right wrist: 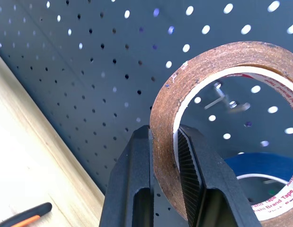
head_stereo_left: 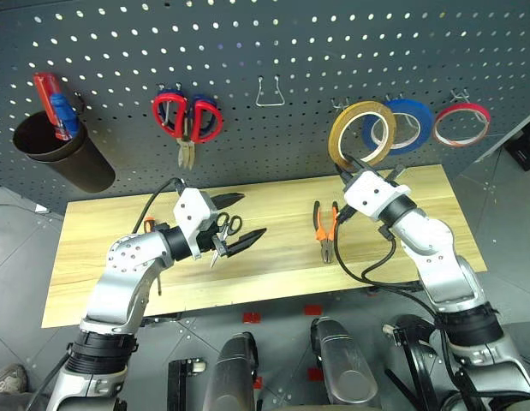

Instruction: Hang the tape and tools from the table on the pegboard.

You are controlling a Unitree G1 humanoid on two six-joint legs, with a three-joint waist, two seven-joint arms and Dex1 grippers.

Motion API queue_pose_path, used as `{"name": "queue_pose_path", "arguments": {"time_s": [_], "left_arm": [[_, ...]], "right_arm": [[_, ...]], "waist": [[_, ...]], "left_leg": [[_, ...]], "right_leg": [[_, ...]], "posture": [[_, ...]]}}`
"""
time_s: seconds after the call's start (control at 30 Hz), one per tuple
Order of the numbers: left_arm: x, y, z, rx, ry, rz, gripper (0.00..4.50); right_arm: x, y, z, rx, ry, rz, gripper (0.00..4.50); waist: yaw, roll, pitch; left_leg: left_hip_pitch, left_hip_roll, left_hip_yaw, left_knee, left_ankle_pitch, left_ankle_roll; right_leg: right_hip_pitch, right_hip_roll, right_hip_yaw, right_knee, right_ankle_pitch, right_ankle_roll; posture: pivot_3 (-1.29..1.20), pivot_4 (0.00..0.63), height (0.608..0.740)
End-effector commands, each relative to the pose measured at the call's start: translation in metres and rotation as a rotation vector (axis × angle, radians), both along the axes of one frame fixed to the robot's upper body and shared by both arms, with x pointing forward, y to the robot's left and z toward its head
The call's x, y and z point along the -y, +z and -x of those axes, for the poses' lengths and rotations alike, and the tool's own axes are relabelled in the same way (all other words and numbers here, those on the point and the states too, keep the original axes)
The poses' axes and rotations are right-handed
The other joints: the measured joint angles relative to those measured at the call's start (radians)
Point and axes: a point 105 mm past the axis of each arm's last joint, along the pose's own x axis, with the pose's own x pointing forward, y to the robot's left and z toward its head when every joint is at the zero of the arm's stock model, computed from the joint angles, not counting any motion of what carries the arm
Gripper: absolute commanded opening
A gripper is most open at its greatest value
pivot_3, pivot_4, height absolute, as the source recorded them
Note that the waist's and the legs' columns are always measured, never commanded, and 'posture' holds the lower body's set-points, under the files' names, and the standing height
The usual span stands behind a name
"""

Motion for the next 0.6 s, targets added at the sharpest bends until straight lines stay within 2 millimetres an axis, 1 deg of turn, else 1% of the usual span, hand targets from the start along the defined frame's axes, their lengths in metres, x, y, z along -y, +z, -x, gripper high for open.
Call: {"name": "queue_pose_path", "arguments": {"time_s": [0.03, 0.1, 0.17, 0.27, 0.33, 0.37, 0.43, 0.47, 0.5, 0.57, 0.6], "left_arm": [[0.002, 0.006, 0.004, 0.029, -0.012, -0.004, 4.50], [0.000, 0.002, 0.004, 0.042, -0.001, -0.039, 4.50], [-0.004, -0.002, 0.002, 0.055, 0.016, -0.054, 4.50], [-0.011, -0.005, 0.003, 0.074, 0.021, -0.056, 4.50], [-0.013, -0.005, 0.003, 0.087, 0.015, -0.043, 4.50], [-0.015, -0.003, 0.004, 0.094, 0.013, -0.031, 4.50], [-0.019, -0.001, 0.008, 0.100, -0.014, -0.009, 4.50], [-0.021, -0.001, 0.010, 0.091, -0.027, 0.003, 4.50], [-0.024, -0.001, 0.011, 0.083, -0.030, 0.011, 4.50], [-0.040, -0.016, 0.016, 0.019, -0.034, -0.064, 4.50], [-0.049, -0.025, 0.019, -0.010, -0.039, -0.120, 4.50]], "right_arm": [[-0.004, 0.010, 0.003, 0.034, 0.050, -0.007, 0.43], [-0.005, 0.007, 0.005, 0.022, 0.054, -0.014, 1.16], [-0.004, 0.000, 0.011, -0.024, 0.044, -0.054, 1.68], [-0.003, -0.013, 0.025, -0.094, 0.029, -0.101, 2.72], [-0.003, -0.018, 0.031, -0.125, 0.016, -0.120, 3.37], [-0.001, -0.021, 0.033, -0.152, 0.004, -0.140, 3.71], [0.005, -0.035, 0.039, -0.269, -0.063, -0.242, 4.35], [0.007, -0.042, 0.041, -0.327, -0.097, -0.288, 4.46], [0.010, -0.048, 0.042, -0.387, -0.137, -0.337, 4.46], [0.013, -0.075, 0.043, -0.618, -0.278, -0.488, 4.46], [0.011, -0.084, 0.045, -0.703, -0.323, -0.552, 4.46]], "waist": [[0.000, 0.000, 0.000], [0.000, 0.000, 0.000], [0.000, 0.000, 0.000], [0.003, 0.000, 0.000], [0.004, 0.000, 0.000], [0.004, 0.000, 0.000], [0.005, 0.000, 0.000], [0.005, 0.000, 0.000], [0.005, 0.000, 0.000], [0.000, 0.000, 0.000], [-0.005, 0.000, 0.000]], "left_leg": [[0.000, 0.000, 0.000, 0.000, 0.000, 0.000], [0.000, 0.000, 0.000, 0.000, 0.000, 0.000], [0.000, 0.000, 0.000, 0.000, 0.000, 0.000], [0.000, 0.000, -0.001, 0.000, 0.000, 0.000], [0.000, 0.000, -0.001, 0.000, 0.000, 0.000], [0.000, 0.000, -0.001, 0.000, 0.000, 0.000], [0.000, -0.001, 0.000, 0.000, 0.000, 0.001], [0.000, 0.000, -0.001, 0.000, 0.000, 0.001], [0.000, 0.000, -0.002, 0.000, 0.000, 0.001], [0.000, 0.001, -0.002, -0.001, 0.000, 0.001], [0.000, 0.001, -0.002, -0.001, 0.000, 0.001]], "right_leg": [[0.000, 0.000, 0.000, 0.000, 0.000, 0.000], [0.000, 0.000, 0.000, 0.000, 0.000, 0.000], [0.000, 0.000, 0.000, 0.000, 0.000, 0.000], [0.000, 0.000, 0.000, 0.000, 0.000, 0.000], [0.000, 0.000, -0.001, 0.000, 0.000, 0.000], [0.000, 0.000, 0.000, 0.000, 0.000, 0.000], [0.000, -0.001, 0.000, 0.000, 0.000, 0.000], [0.000, -0.001, 0.000, 0.000, 0.000, 0.000], [0.000, -0.001, -0.001, 0.000, 0.000, 0.000], [0.000, 0.000, -0.001, 0.000, 0.000, 0.000], [0.000, 0.000, 0.000, 0.001, 0.000, 0.000]], "posture": [[-0.27, 0.352, 0.740], [-0.28, 0.353, 0.740], [-0.28, 0.352, 0.740], [-0.28, 0.352, 0.740], [-0.28, 0.351, 0.740], [-0.28, 0.351, 0.740], [-0.28, 0.352, 0.740], [-0.28, 0.352, 0.740], [-0.28, 0.352, 0.740], [-0.29, 0.355, 0.740], [-0.29, 0.355, 0.740]]}}
